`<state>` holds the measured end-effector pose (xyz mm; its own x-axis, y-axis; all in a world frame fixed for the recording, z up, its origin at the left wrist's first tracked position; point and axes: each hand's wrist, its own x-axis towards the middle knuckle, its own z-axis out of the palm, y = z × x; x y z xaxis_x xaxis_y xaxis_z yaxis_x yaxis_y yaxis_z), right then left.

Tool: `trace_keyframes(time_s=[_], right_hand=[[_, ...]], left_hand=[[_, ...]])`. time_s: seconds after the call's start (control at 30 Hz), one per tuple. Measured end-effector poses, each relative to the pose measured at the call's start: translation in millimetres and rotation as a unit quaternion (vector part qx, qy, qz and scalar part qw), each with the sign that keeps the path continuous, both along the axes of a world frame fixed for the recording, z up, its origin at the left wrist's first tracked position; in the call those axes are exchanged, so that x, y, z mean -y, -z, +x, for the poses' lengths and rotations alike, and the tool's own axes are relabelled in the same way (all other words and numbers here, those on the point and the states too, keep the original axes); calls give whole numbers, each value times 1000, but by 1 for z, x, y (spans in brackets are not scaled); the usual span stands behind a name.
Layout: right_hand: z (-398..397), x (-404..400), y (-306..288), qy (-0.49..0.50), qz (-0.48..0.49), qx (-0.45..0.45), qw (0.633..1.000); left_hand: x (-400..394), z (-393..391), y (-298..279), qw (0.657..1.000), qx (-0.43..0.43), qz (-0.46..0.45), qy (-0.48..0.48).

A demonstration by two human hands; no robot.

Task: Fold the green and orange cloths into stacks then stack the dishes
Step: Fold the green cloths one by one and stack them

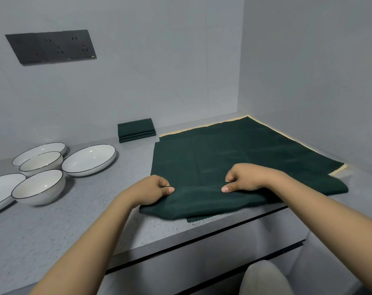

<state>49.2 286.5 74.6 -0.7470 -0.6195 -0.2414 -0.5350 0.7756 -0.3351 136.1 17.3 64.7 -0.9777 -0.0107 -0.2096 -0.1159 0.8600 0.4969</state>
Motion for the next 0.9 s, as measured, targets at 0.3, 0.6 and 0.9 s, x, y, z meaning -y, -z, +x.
trace_keyframes(time_s=[0.3,0.6,0.9], right_hand=[[-31,25,12,51,4,-72,996],[-82,58,43,122,-16,-220,968],[-104,70,66,146,-77,-268,949]], left_hand=[[6,-26,14,992,-83,-83,-56],[-4,-82,47,941,-204,-226,-151],[-3,-104,65,913,-202,-292,-203]])
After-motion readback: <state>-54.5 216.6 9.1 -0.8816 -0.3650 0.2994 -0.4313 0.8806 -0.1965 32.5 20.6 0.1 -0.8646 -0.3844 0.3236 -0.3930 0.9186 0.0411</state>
